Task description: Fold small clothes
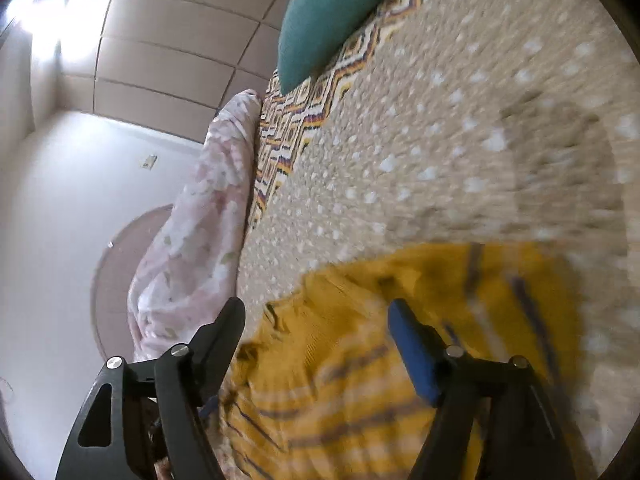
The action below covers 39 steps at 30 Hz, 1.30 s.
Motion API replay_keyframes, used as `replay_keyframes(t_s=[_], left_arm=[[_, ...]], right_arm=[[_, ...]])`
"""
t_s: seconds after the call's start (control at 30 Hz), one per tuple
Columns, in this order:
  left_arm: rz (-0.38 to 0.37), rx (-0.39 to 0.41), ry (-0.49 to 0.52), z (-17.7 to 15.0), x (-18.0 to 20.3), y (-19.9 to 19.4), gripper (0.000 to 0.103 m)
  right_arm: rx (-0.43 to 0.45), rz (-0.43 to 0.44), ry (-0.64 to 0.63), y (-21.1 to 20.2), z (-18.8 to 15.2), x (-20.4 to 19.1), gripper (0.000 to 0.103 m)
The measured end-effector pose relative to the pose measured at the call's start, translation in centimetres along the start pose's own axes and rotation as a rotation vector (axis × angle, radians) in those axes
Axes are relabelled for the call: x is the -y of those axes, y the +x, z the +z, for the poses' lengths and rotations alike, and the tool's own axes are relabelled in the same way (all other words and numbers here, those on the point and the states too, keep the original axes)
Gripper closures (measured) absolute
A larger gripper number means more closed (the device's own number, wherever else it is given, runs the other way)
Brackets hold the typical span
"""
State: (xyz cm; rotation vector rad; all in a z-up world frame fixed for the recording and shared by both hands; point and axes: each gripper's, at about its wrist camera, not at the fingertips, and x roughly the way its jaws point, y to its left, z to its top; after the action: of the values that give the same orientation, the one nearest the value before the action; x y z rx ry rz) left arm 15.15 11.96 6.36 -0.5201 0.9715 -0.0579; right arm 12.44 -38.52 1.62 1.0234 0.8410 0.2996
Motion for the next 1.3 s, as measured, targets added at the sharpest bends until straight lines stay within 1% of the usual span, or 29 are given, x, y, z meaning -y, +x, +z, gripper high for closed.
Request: replay_keyframes(t_s=[0.07,0.1,0.17,0.23,0.3,0.37,0.4,0.43,0.47,0.5,0.53,0.57,0.6,0.63,0.7,0.77,0.8,0.83,0.87,0.93,0.97,1.0,1.03,1.1,1.13,1.17,1.2,1.23,1.3], left_arm=[[0.023,-0.016,0.056,-1.4,-0.7,-0.3,0.035],[0.028,-0.027,0.077,-2.2,-1.1,-0.4,0.034],[0.011,-0.057,0.115,-3.9,-2.0,-0.4,0.032],[-0.023,-0.077,0.141,-5.2,-2.6,-0.4,0.029],[-0.072,-0.107,0.162,-6.5,-2.6,0.1,0.022],[-0.120,-0.149,0.173,-7.6,-2.2,1.0,0.021],[-0.117,-0.160,0.173,-7.9,-1.9,1.5,0.021],[-0.096,-0.160,0.172,-8.3,-1.6,1.9,0.021],[-0.052,-0.144,0.173,-8.6,-1.1,2.4,0.021],[-0.014,-0.138,0.179,-8.8,-0.5,2.6,0.024],[0.063,-0.137,0.206,-8.9,0.4,2.8,0.031],[0.080,-0.143,0.223,-8.9,1.0,2.7,0.069],[0.073,-0.160,0.233,-8.8,1.4,2.4,0.090],[0.054,-0.168,0.231,-8.5,1.8,1.5,0.090],[0.038,-0.140,0.250,-8.2,1.9,-0.4,0.091],[-0.012,-0.136,0.255,-8.5,1.7,-3.0,0.091],[-0.026,-0.139,0.257,-8.9,1.4,-3.9,0.091],[-0.022,-0.140,0.263,-9.4,1.1,-4.6,0.091],[-0.011,-0.143,0.268,-9.6,1.0,-4.6,0.090],[0.039,-0.152,0.279,-10.9,0.0,-4.6,0.085],[0.087,-0.153,0.292,-11.4,-0.6,-4.1,0.084],[0.099,-0.157,0.290,-11.7,-1.2,-4.0,0.079],[0.096,-0.161,0.275,-11.5,-1.9,-4.0,0.075],[0.075,-0.131,0.208,-11.3,-3.6,-5.4,0.068],[0.064,-0.109,0.188,-11.1,-4.0,-6.3,0.065],[0.057,-0.070,0.177,-10.6,-4.4,-7.5,0.062],[0.076,-0.039,0.181,-10.3,-4.4,-8.2,0.060],[0.109,0.010,0.200,-9.9,-4.1,-9.2,0.058],[0.117,0.053,0.233,-9.4,-3.3,-9.9,0.044]], right_arm=[[-0.008,-0.041,-0.069,-2.4,-1.6,0.0,0.023],[-0.015,-0.083,-0.116,-3.8,-2.9,0.0,0.022],[-0.027,-0.132,-0.174,-5.5,-5.0,0.4,0.021],[-0.039,-0.177,-0.216,-6.8,-7.3,1.2,0.021],[-0.048,-0.206,-0.234,-7.3,-9.1,2.2,0.019],[-0.065,-0.196,-0.223,-6.9,-10.4,3.3,0.019],[-0.066,-0.201,-0.219,-6.3,-10.8,3.6,0.019],[-0.051,-0.215,-0.226,-5.6,-11.3,3.6,0.019],[-0.027,-0.233,-0.242,-5.0,-11.5,3.3,0.019],[-0.011,-0.252,-0.258,-4.4,-11.7,3.0,0.020],[-0.007,-0.275,-0.268,-3.9,-11.6,2.6,0.026],[-0.022,-0.280,-0.274,-3.5,-11.4,2.3,0.062],[-0.081,-0.227,-0.248,-3.1,-11.0,2.4,0.077],[-0.091,-0.210,-0.225,-3.4,-10.8,2.5,0.077],[-0.080,-0.205,-0.248,-4.5,-10.7,1.9,0.079],[-0.081,-0.176,-0.252,-6.1,-11.4,1.6,0.079],[-0.084,-0.168,-0.261,-6.8,-11.8,1.5,0.079],[-0.089,-0.169,-0.278,-7.4,-12.5,1.4,0.079],[-0.094,-0.180,-0.296,-7.8,-13.1,1.3,0.079],[-0.107,-0.230,-0.335,-8.0,-14.4,1.7,0.075],[-0.110,-0.267,-0.356,-7.9,-14.9,1.9,0.069],[-0.104,-0.306,-0.370,-8.1,-15.4,2.4,0.063],[-0.096,-0.312,-0.364,-8.7,-15.6,2.7,0.061],[-0.077,-0.286,-0.350,-10.4,-15.8,2.9,0.060],[-0.053,-0.286,-0.363,-11.5,-15.8,2.7,0.059],[-0.030,-0.297,-0.381,-12.3,-15.9,2.4,0.055],[-0.002,-0.319,-0.408,-13.2,-16.0,2.0,0.054],[0.027,-0.343,-0.436,-14.1,-16.1,1.5,0.054],[0.057,-0.347,-0.466,-15.0,-16.0,0.6,0.054]])
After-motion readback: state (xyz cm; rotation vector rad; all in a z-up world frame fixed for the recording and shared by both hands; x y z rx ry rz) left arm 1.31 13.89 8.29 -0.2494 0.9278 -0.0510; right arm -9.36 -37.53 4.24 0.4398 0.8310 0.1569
